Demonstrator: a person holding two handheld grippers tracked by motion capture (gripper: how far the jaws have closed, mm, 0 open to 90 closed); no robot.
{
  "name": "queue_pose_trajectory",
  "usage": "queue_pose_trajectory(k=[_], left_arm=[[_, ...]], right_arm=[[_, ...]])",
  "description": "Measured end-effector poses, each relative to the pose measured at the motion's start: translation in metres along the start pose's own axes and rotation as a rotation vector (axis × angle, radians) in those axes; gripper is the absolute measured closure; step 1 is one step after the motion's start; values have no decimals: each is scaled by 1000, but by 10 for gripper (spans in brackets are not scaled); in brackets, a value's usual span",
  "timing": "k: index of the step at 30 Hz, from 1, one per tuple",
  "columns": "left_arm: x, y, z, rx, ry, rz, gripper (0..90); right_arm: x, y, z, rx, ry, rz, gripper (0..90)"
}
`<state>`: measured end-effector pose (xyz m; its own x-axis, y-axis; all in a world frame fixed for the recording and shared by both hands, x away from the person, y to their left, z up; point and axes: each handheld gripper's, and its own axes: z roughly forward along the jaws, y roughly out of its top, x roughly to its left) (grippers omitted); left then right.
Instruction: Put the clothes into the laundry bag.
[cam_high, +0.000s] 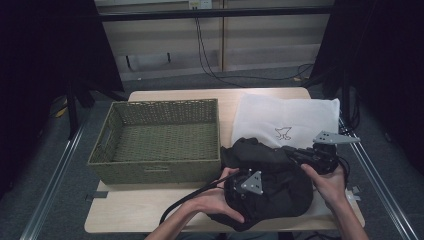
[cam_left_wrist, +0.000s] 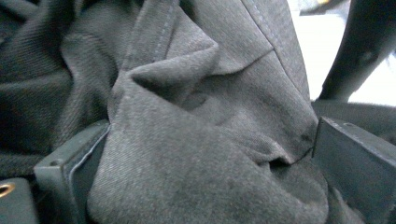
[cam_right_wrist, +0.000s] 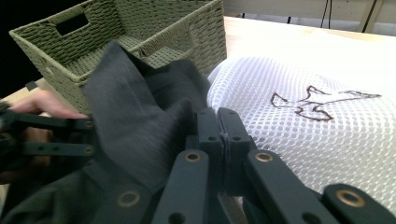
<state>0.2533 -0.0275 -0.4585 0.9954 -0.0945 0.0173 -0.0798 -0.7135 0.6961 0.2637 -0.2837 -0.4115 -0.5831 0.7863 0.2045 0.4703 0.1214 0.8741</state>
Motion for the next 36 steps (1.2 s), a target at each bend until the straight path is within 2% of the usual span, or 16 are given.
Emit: queue_pose_trajectory(k=[3, 5, 8, 9, 10, 11, 12, 14, 16, 18, 20, 21, 23, 30, 35, 36], left_arm=[[0, -2, 3, 17, 5, 16, 12], [-3, -5, 11, 33, 44, 41, 15], [-11, -7, 15, 38, 142, 63, 89], [-11, -7, 15, 38, 142, 63, 130], [-11, -10, 13, 8, 186, 58, 184], [-11, -10, 13, 8, 186, 58, 288], [-9, -16, 12, -50, 241, 36, 346], [-12, -17, 14, -80, 324, 22, 459], [-14, -13, 18, -107, 376, -6, 525], [-13, -10, 18, -112, 392, -36, 577], [-6, -8, 15, -175, 355, -100, 605], [-6, -8, 15, -175, 355, -100, 613], [1, -3, 9, -221, 342, -158, 622], [11, 13, -1, -295, 375, -225, 640], [17, 24, -11, -324, 370, -228, 643], [22, 28, -18, -346, 360, -251, 644]], right_arm=[[-1, -1, 1, 1, -4, -1, 891], [1, -1, 1, 8, -3, 0, 892], [2, -1, 2, 10, 0, -1, 892], [2, -1, 2, 10, 0, -1, 892], [4, 0, 2, 10, 0, 0, 892], [4, 0, 2, 10, 0, 0, 892], [5, 0, 3, 14, 3, -3, 892], [6, 0, 4, 15, 8, -7, 892], [8, 1, 6, 19, 11, -7, 892], [10, 3, 6, 15, 17, -8, 892], [12, 5, 5, 13, 19, -13, 892], [12, 5, 5, 13, 19, -13, 892], [17, 11, 3, -2, 21, -19, 892], [22, 25, -3, -38, 32, -27, 891], [29, 36, -11, -63, 28, -30, 892], [30, 38, -12, -69, 35, -22, 892]])
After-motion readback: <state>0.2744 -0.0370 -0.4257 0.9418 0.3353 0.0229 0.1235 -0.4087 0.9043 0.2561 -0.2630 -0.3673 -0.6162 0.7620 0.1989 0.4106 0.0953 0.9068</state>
